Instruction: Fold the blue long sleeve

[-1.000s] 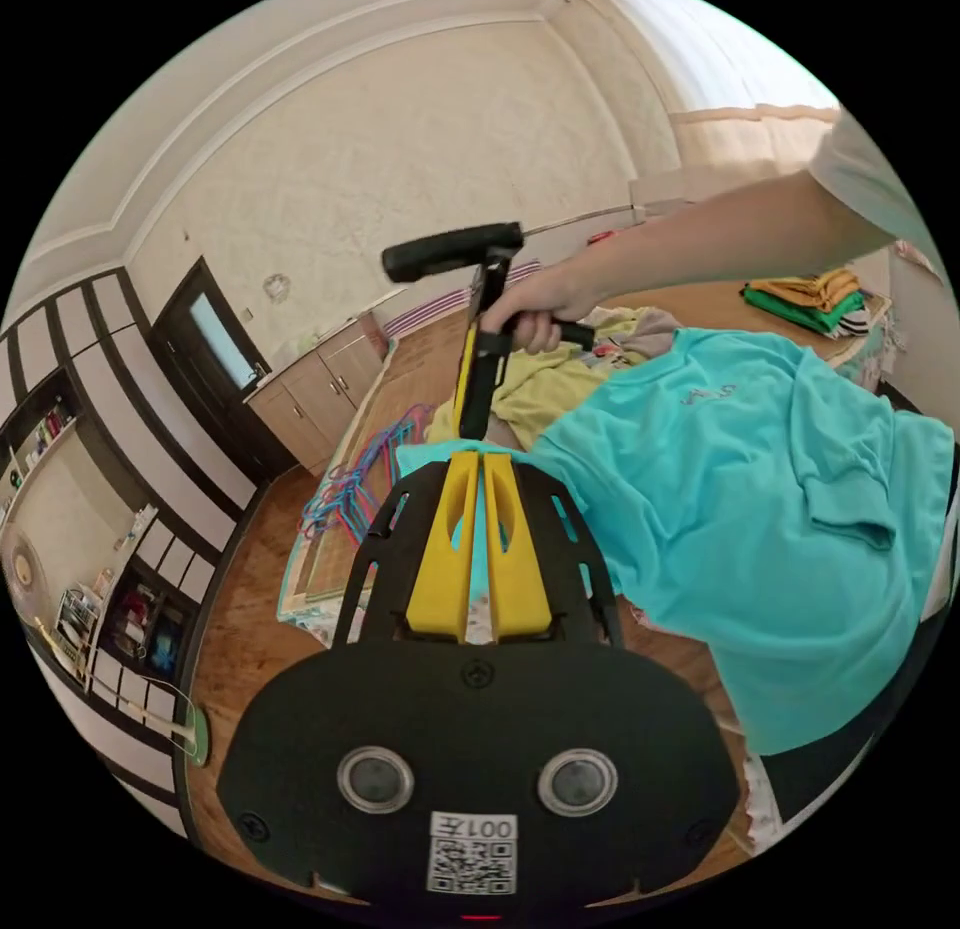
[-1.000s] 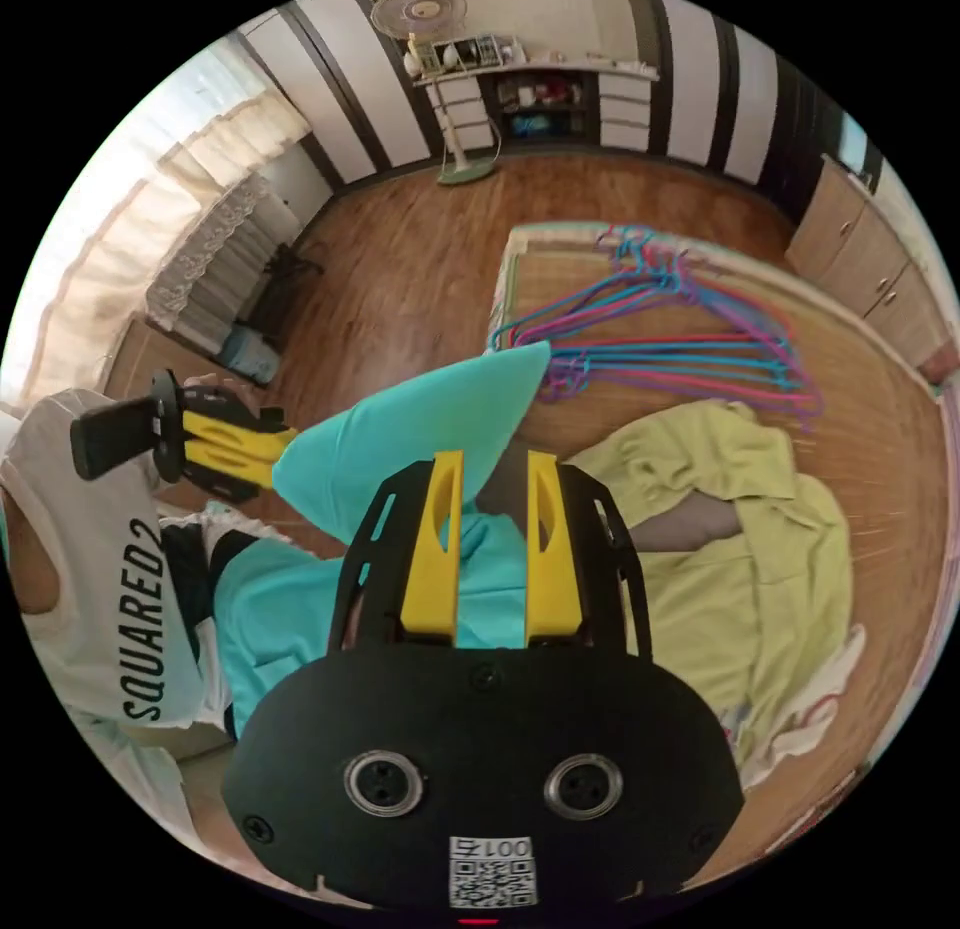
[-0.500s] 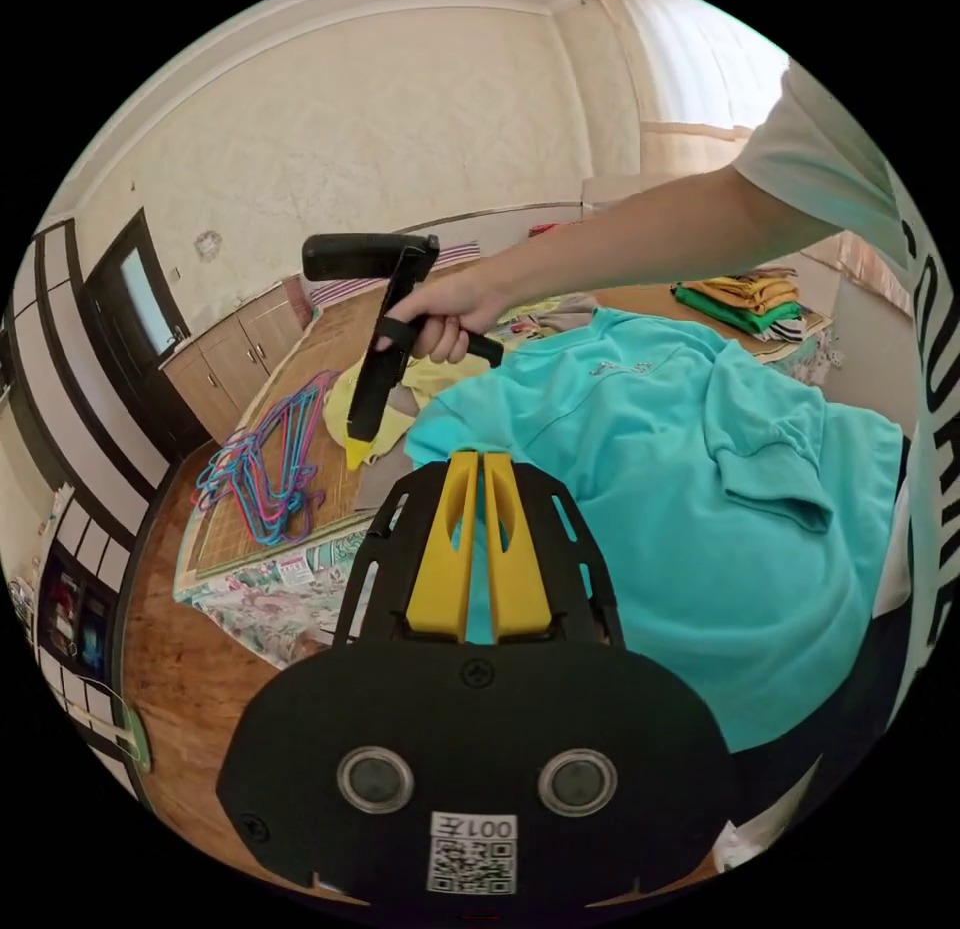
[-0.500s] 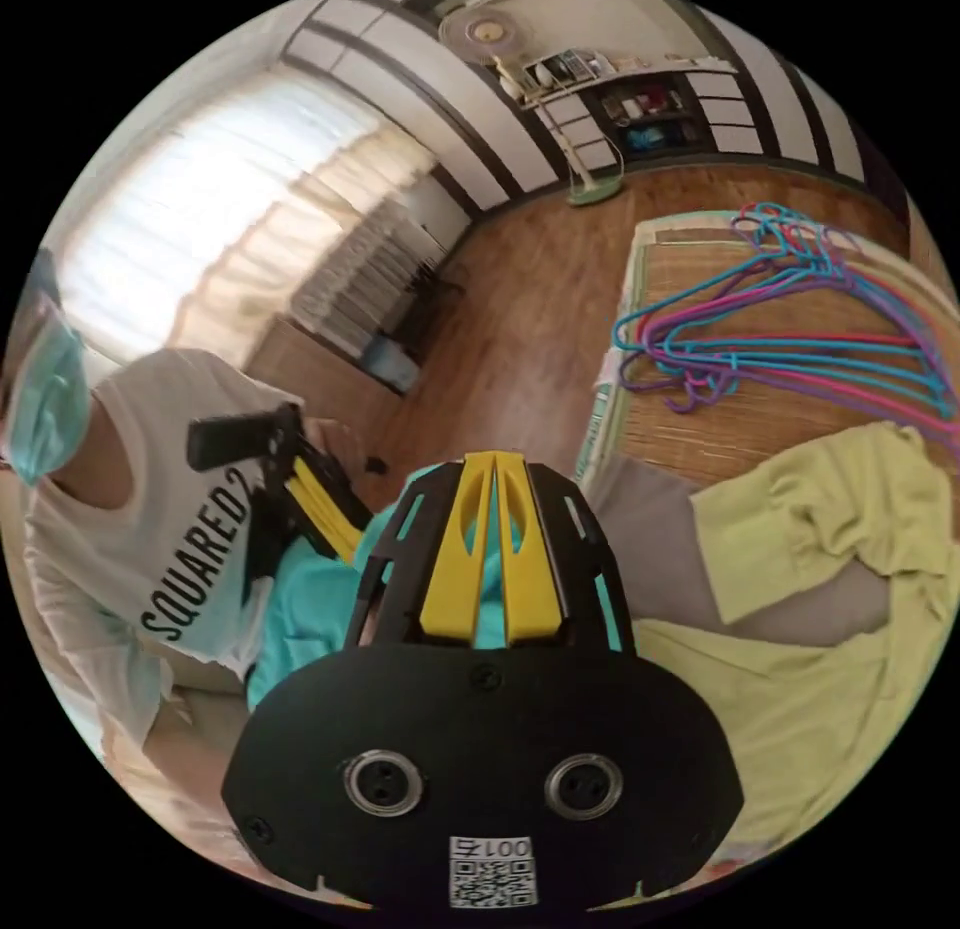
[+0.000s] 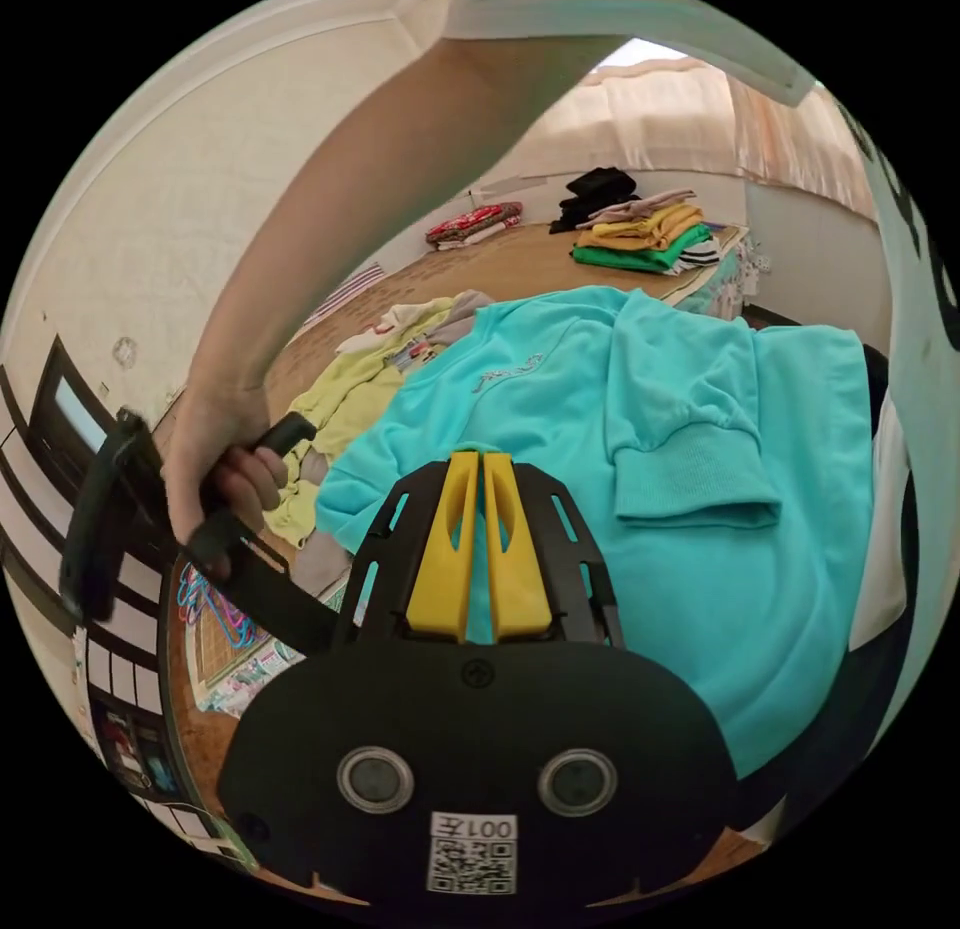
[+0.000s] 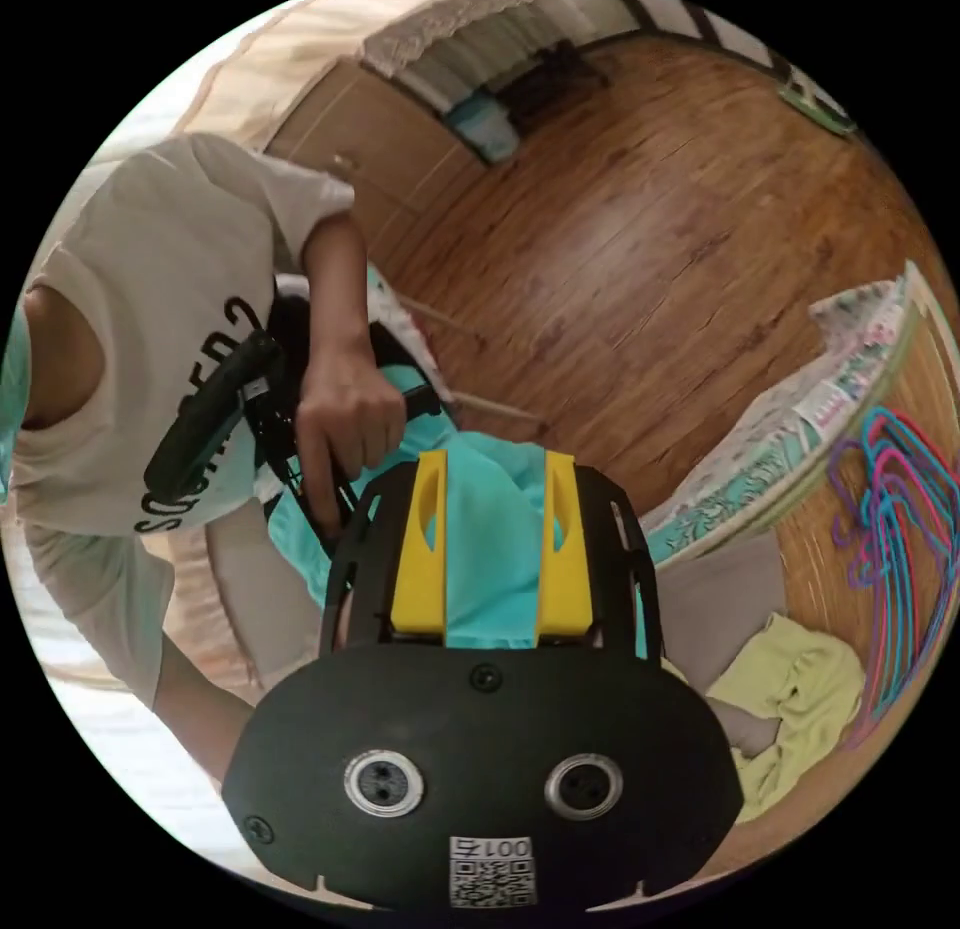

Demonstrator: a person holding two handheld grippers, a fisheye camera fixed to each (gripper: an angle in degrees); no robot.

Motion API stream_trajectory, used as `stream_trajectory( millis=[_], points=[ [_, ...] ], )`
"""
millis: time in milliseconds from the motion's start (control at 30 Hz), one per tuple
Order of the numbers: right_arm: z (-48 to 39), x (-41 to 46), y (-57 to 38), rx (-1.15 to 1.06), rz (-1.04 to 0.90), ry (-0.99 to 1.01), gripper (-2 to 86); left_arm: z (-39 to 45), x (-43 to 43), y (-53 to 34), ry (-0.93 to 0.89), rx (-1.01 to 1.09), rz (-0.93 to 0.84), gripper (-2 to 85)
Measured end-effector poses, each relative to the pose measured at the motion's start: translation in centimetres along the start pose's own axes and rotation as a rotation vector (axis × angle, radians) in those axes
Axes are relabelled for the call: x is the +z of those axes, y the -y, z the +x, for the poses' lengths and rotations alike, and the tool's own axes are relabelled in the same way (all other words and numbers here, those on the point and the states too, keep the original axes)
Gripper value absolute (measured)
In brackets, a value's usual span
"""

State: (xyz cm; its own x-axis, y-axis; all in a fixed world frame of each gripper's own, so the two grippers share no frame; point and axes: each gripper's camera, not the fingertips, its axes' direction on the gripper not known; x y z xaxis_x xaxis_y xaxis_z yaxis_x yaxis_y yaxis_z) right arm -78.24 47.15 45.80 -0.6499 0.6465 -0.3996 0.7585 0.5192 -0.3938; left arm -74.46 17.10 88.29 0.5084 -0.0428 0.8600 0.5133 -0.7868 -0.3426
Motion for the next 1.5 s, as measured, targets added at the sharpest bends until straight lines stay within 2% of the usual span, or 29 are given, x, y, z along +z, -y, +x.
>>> stream_trajectory(
  millis=[167,233,300,400,467,567,700,800,867,967,1067,1200,1300,1400,1500],
  points=[
    [-2.3,7.0,3.0,-0.073,-0.369,0.095,4.4,-0.3,1.8,-0.8,0.005,0.018,-0.028,-1.0],
    [-3.3,8.0,2.8,-0.098,-0.391,0.057,3.0,-0.9,2.3,-1.5,-0.006,0.000,-0.036,-1.0],
    [-4.3,7.1,2.3,-0.096,-0.335,-0.035,2.3,-1.8,2.7,-2.6,-0.011,-0.039,-0.054,-1.0],
    [-5.4,2.5,0.4,0.023,-0.106,-0.231,1.8,-4.1,3.5,-5.0,0.039,-0.157,-0.122,-1.0],
    [-7.4,-1.5,-1.8,0.115,0.087,-0.450,1.5,-6.7,3.2,-7.9,0.108,-0.270,-0.164,-0.9],
    [-10.7,-4.5,-4.0,0.154,0.240,-0.684,1.4,-11.1,2.7,-11.9,0.181,-0.417,-0.307,-0.6],
    [-13.7,-6.1,-6.0,0.190,0.352,-0.850,1.3,-17.0,1.4,-17.1,0.206,-0.573,-0.358,0.1],
    [-16.0,-6.6,-8.2,0.220,0.436,-0.904,1.2,-22.3,1.2,-21.7,0.040,-0.741,-0.243,2.1],
    [-17.7,-6.6,-10.2,0.240,0.466,-0.907,1.2,-25.8,2.1,-24.7,-0.152,-0.802,-0.105,4.5],
    [-20.0,-6.1,-12.8,0.255,0.465,-0.914,1.2,-28.4,3.3,-27.7,-0.359,-0.791,0.082,6.9],
    [-22.7,-5.7,-15.9,0.260,0.489,-0.891,1.3,-29.1,5.2,-30.1,-0.491,-0.785,0.207,8.8],
    [-26.0,-4.9,-20.1,0.269,0.551,-0.827,1.3,-28.5,9.2,-31.8,-0.575,-0.787,0.186,10.9],
    [-28.0,-3.2,-23.5,0.327,0.565,-0.793,1.3,-27.8,13.5,-32.4,-0.719,-0.789,0.209,11.7],
    [-28.8,-0.2,-27.3,0.452,0.525,-0.765,1.4,-26.7,18.1,-32.0,-0.767,-0.762,0.104,12.1],
    [-28.3,3.5,-31.2,0.595,0.484,-0.638,1.5,-25.8,21.3,-31.4,-0.762,-0.725,-0.004,12.5]
  ],
)
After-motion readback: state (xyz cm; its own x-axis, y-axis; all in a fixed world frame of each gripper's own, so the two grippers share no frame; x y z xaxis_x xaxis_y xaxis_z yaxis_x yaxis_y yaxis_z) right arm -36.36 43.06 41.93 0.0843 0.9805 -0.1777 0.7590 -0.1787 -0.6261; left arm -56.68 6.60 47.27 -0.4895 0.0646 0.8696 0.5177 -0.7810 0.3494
